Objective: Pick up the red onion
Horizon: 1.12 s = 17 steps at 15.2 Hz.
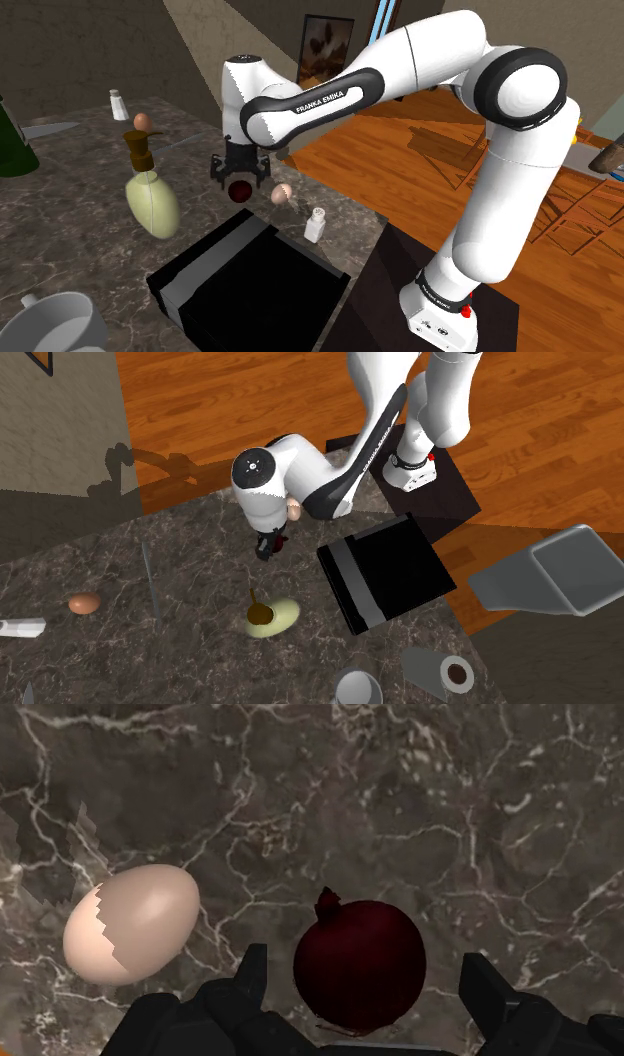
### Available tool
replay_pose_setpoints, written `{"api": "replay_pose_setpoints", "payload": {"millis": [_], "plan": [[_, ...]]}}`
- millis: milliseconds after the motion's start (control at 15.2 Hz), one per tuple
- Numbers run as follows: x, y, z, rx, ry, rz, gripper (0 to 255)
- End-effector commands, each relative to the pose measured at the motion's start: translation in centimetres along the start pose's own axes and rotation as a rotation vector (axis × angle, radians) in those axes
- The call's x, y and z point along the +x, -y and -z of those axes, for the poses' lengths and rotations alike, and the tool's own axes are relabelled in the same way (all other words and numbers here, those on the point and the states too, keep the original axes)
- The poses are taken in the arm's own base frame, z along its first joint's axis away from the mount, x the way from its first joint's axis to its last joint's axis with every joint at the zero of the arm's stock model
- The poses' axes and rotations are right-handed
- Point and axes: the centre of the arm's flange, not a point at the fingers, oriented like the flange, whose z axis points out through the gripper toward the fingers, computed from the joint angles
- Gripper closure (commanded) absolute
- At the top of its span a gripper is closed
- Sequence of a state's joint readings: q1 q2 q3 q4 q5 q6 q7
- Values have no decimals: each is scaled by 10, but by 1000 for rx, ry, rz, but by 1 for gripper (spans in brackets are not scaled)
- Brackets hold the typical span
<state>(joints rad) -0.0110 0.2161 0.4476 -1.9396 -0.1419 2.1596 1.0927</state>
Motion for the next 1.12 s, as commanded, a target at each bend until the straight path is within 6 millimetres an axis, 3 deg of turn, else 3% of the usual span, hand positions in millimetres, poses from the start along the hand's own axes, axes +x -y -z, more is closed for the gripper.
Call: {"api": "replay_pose_setpoints", "payload": {"millis": [0,132,264,330,924,1056], "plan": [[0,1,-10,0,-1,-1,0],[-1,1,-23,0,-1,-1,0],[-1,1,-23,0,-1,-1,0],[-1,1,-24,0,-1,-1,255],[-1,1,-23,0,-1,-1,255],[0,1,-13,0,-1,-1,255]]}}
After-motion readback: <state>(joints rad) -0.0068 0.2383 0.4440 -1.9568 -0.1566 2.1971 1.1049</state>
